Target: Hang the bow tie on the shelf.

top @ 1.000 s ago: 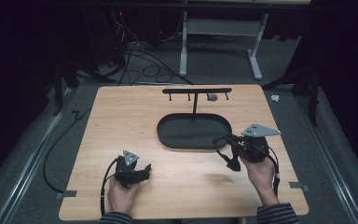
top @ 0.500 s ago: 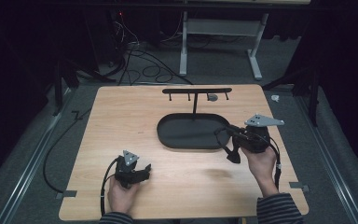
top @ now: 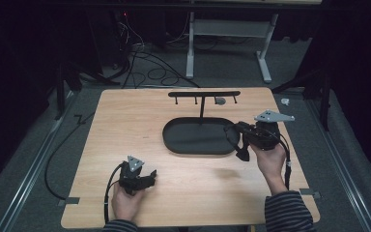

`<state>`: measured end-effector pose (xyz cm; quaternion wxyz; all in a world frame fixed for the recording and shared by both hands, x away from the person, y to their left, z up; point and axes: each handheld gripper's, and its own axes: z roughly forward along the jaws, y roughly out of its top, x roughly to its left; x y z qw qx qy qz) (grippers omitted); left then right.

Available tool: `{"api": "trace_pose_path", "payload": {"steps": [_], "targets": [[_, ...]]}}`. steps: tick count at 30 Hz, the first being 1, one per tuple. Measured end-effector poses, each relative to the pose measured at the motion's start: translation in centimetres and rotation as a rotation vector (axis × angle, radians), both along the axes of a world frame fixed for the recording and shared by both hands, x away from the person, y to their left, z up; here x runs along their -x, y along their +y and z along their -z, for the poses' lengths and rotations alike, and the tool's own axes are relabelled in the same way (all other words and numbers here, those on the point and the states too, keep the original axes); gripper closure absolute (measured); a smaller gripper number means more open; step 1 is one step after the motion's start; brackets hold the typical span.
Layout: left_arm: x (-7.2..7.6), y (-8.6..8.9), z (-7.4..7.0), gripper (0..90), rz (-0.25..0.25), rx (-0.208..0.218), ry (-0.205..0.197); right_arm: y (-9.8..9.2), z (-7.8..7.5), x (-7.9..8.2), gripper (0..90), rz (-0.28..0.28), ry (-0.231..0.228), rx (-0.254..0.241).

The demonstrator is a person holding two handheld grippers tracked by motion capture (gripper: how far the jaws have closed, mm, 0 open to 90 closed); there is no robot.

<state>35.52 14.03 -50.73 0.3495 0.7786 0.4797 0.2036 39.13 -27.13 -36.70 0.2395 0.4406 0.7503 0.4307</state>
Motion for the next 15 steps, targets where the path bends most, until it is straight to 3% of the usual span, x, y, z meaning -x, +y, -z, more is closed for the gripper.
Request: {"api": "trace_pose_path", "payload": {"steps": [15], "targets": [[0.0, 0.0, 0.0, 24.4, 0.0, 0.0, 0.0, -0.5, -0.6, -1.8, 81.9, 0.031, -0.003, -0.034]]}}
